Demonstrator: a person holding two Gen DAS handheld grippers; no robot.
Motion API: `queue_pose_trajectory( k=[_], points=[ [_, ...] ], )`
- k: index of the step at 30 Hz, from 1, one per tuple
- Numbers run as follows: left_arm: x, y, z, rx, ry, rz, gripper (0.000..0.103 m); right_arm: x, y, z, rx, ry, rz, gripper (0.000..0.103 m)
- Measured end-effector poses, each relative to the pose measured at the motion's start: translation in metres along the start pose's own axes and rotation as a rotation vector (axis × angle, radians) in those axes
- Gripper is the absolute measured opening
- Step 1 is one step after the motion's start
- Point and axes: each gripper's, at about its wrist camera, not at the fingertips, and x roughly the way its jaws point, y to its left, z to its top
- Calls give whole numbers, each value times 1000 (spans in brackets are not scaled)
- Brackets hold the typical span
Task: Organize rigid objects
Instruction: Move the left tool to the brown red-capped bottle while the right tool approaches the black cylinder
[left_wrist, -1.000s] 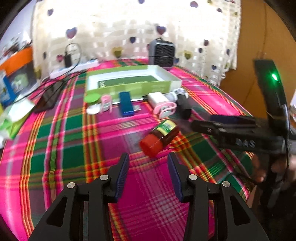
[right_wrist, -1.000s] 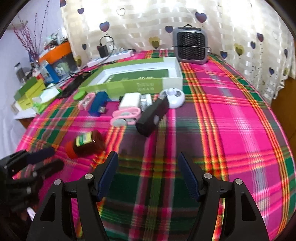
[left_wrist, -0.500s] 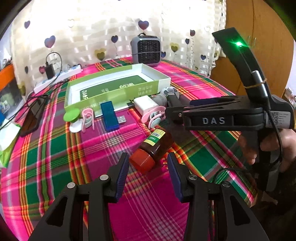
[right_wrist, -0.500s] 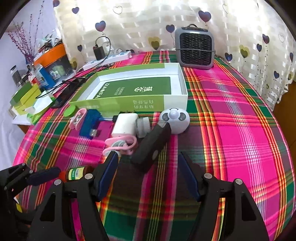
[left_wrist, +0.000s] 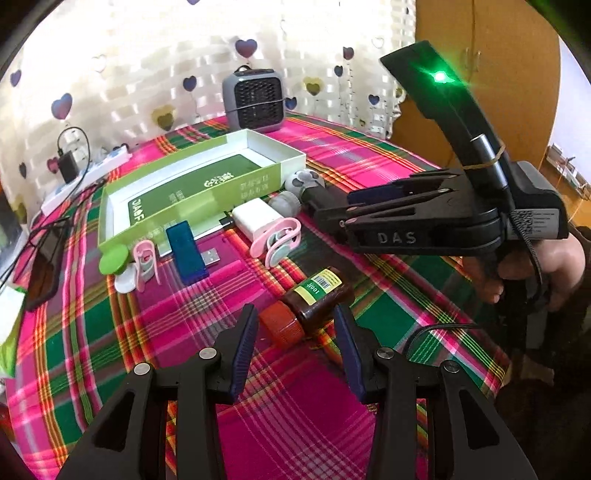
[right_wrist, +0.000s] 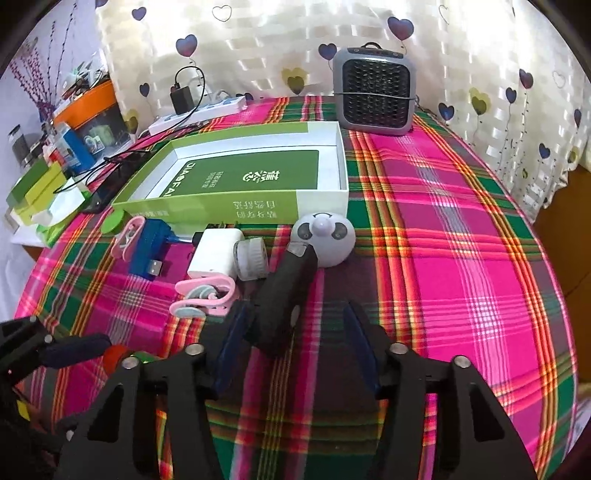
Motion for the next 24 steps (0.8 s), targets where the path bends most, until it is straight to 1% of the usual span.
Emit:
queue_pose_trajectory(
  k=[3,6,9,10,11,16,21,22,24],
  points=[
    [0,-4,2,23,-6,1,41,4,3,3,-20,3,0,45],
    [3,-7,3,39,0,-6,41,11,3,7,-8,15,20,45],
    [6,-12,5,68,7,-4,41,14,2,7,-16,21,26,36],
    [7,-13,5,76,10,-3,41,14,2,6,-20,19,28,29],
    [9,-14,6,84,13,-4,41,14,1,5,-22,18,25,27],
    [14,-16,13,95,20,-17,41,9,-3,3,-26,12,15,25],
    [8,-22,17,129,3,-100,41,1,-9,-5,-26,7,32,25],
    [7,-22,18,140,1,-106,41,-1,-11,-6,-24,4,35,25],
    [9,-23,20,155,5,-97,41,-5,-15,-11,-19,-1,35,25]
  ],
)
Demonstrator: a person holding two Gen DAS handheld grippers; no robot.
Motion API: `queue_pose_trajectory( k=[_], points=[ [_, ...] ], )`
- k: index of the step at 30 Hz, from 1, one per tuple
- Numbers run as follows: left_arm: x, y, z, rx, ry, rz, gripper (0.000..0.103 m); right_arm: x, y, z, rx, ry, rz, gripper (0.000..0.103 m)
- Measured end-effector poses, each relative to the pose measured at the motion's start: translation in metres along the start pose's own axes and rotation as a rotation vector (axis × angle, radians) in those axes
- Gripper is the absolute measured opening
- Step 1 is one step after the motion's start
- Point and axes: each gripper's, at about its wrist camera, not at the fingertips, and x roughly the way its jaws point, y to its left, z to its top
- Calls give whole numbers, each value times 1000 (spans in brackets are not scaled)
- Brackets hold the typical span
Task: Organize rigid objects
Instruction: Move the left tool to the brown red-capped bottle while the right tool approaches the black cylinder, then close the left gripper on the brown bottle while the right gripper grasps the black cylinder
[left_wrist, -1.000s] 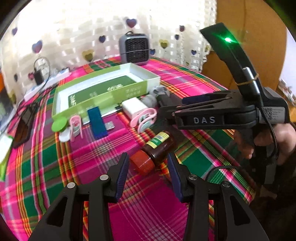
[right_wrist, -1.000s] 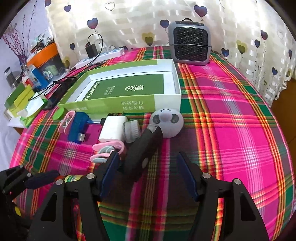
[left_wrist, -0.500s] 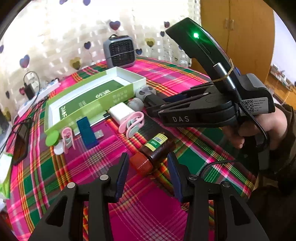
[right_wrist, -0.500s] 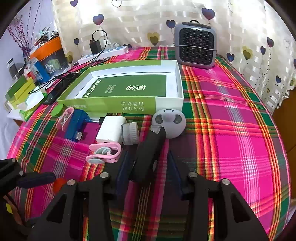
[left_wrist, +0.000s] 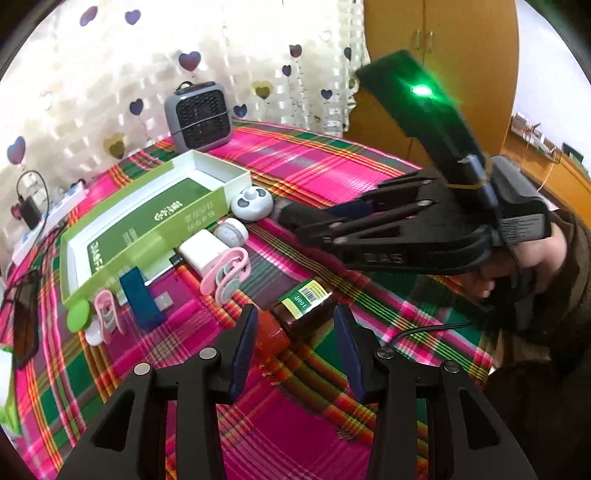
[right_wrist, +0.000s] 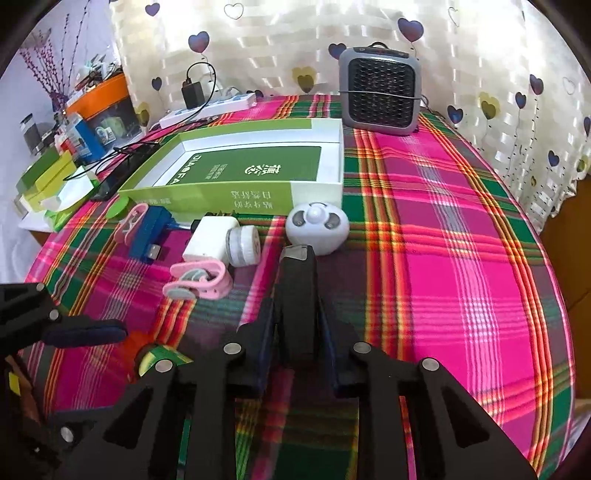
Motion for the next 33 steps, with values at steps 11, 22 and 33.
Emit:
queue_pose_trajectory(
  k=[11,22,33],
  points=[
    [20,-15,16,123,37,-19,41,-17,-13,-16,16,-5,8,25],
    [43,-14,24,124,92,-38,41,-17,-17,-20,44,-6,32,25],
    [57,-4,29,10,122,-96,40,-16,-21,-20,49,-7,32,25]
  ],
)
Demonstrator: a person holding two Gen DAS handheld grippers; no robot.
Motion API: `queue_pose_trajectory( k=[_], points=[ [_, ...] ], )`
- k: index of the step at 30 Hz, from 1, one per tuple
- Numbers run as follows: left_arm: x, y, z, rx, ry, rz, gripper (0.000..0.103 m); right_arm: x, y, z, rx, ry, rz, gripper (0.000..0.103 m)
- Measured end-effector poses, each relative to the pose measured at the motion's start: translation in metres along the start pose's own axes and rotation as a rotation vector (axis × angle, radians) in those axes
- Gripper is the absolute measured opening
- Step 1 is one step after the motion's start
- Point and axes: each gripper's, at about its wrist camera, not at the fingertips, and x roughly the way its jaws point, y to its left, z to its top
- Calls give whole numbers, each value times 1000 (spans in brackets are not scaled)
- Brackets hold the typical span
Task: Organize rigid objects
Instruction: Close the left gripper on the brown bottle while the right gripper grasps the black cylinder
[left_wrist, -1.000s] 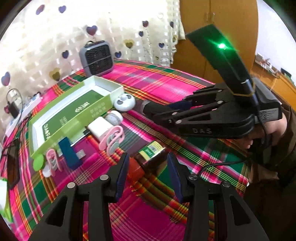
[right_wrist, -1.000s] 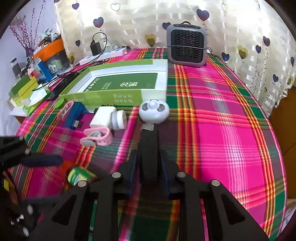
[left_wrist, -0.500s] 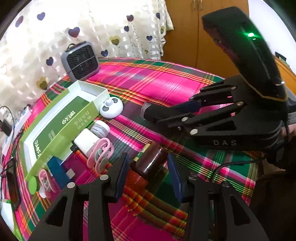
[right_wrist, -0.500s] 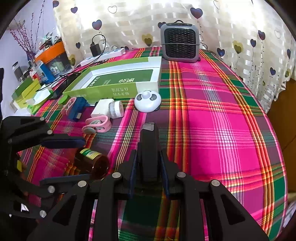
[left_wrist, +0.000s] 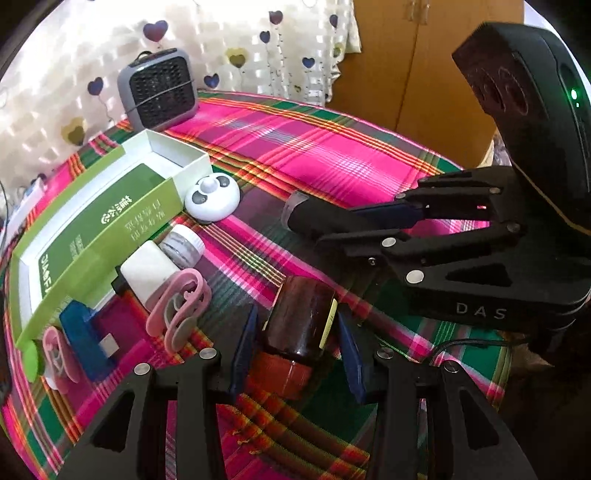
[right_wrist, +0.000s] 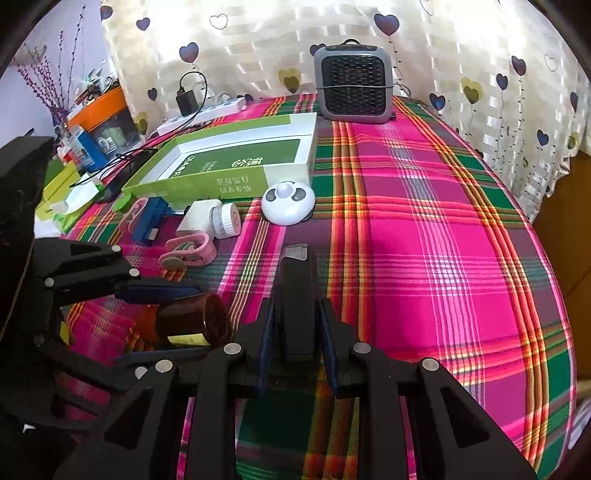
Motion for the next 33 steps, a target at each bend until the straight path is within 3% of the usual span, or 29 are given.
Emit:
queue_pose_trajectory(
  k=[19,33],
  points=[
    [-16,11,0,-89,-41,-19,31,-4,4,7,-8,-12,5,25],
    [-55,48,17,-185,-113,52,31,-23,15,41,-39,-90,20,25]
  ],
)
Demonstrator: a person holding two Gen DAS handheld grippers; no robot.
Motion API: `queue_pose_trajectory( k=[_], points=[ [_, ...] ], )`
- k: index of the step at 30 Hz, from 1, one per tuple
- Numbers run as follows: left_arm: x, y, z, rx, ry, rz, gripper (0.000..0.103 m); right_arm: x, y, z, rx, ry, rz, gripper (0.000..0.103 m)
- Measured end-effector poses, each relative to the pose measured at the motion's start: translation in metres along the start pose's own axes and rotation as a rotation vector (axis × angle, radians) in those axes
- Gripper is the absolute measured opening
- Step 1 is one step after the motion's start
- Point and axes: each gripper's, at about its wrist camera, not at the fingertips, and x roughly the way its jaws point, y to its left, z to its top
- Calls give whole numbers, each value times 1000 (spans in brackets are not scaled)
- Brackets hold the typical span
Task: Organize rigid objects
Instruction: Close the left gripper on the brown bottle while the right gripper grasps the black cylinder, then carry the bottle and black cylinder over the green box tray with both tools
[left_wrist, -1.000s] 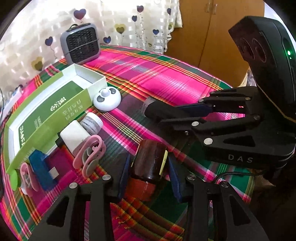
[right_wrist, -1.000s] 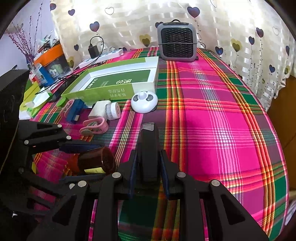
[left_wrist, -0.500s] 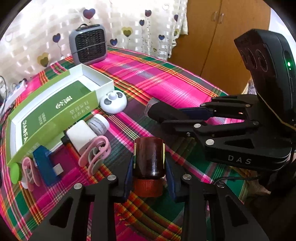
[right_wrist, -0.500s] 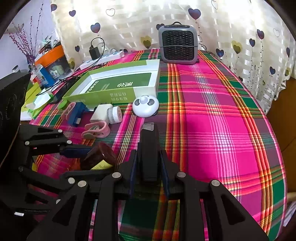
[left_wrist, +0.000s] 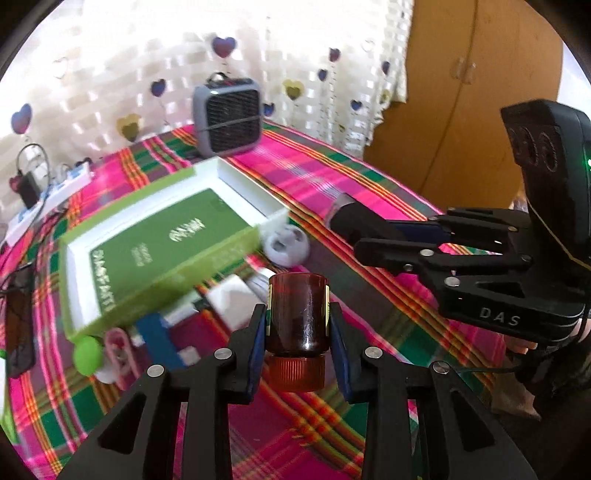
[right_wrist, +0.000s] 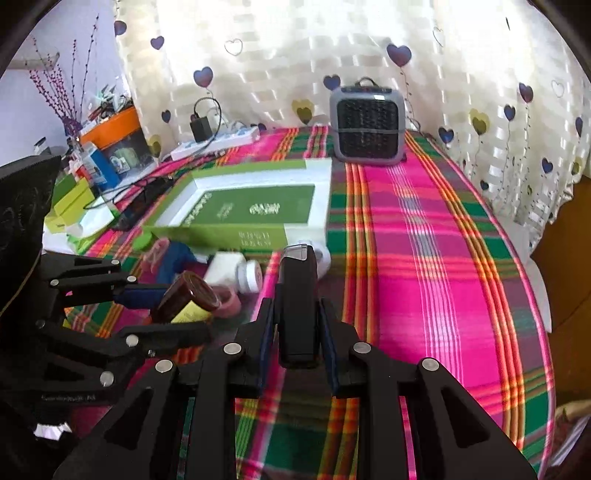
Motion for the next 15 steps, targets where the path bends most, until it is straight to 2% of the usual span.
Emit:
queue_pose_trajectory(
  k=[5,15],
  points=[
    [-5,19,11,-35,-25,34,31,5,7,20,-23,-15,11,25],
    [5,71,31,-135,-23,87,31,30,14,57,-52,-7,39,25]
  ],
)
